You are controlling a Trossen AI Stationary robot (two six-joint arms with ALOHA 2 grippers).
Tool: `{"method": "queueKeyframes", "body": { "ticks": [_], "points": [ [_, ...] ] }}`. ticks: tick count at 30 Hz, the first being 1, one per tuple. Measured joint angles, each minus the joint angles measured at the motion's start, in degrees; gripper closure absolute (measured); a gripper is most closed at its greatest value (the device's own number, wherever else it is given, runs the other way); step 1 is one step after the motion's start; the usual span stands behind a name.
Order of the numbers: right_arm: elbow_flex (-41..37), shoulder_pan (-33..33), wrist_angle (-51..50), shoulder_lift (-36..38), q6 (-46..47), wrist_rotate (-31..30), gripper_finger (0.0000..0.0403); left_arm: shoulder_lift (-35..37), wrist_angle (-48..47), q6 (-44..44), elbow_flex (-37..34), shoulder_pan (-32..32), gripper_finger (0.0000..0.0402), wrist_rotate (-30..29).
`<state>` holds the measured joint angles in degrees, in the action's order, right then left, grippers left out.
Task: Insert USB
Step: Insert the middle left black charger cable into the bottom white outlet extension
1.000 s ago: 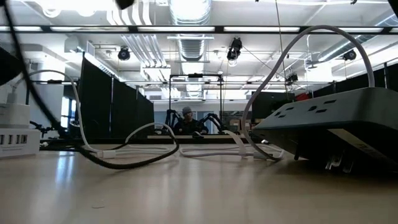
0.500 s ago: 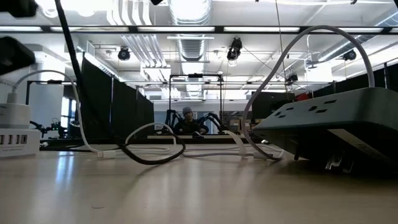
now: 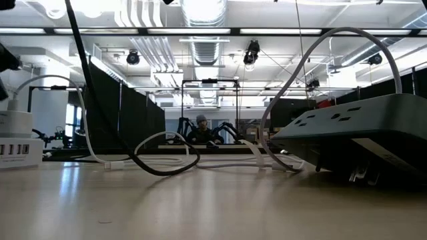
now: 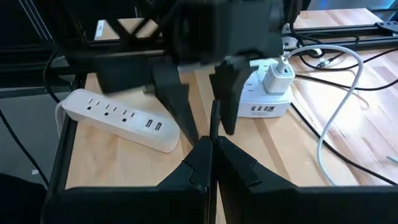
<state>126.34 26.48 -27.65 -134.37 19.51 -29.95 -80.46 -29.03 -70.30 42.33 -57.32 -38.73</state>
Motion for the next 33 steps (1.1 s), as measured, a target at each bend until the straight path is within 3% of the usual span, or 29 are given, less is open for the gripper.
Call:
{"method": "queueKeyframes", "body": {
  "ticks": [6, 14, 33],
  "points": [
    [0.0, 0.14, -0.14, 0.02, -0.2, -0.13, 0.0403, -3.37, -3.26, -3.71, 1.5, 0.48, 0.0233, -3.89],
    [0.0, 0.55, -0.83, 0.02, -0.24, -0.12, 0.0403, -3.02, -10.66, -4.05, 5.22, 0.49, 0.0276, -4.3],
    [0.0, 1.07, -2.51, 0.02, -0.2, -0.31, 0.0403, -2.66, -13.77, -6.51, 4.98, 1.27, 0.0383, 1.73]
  ]
}}
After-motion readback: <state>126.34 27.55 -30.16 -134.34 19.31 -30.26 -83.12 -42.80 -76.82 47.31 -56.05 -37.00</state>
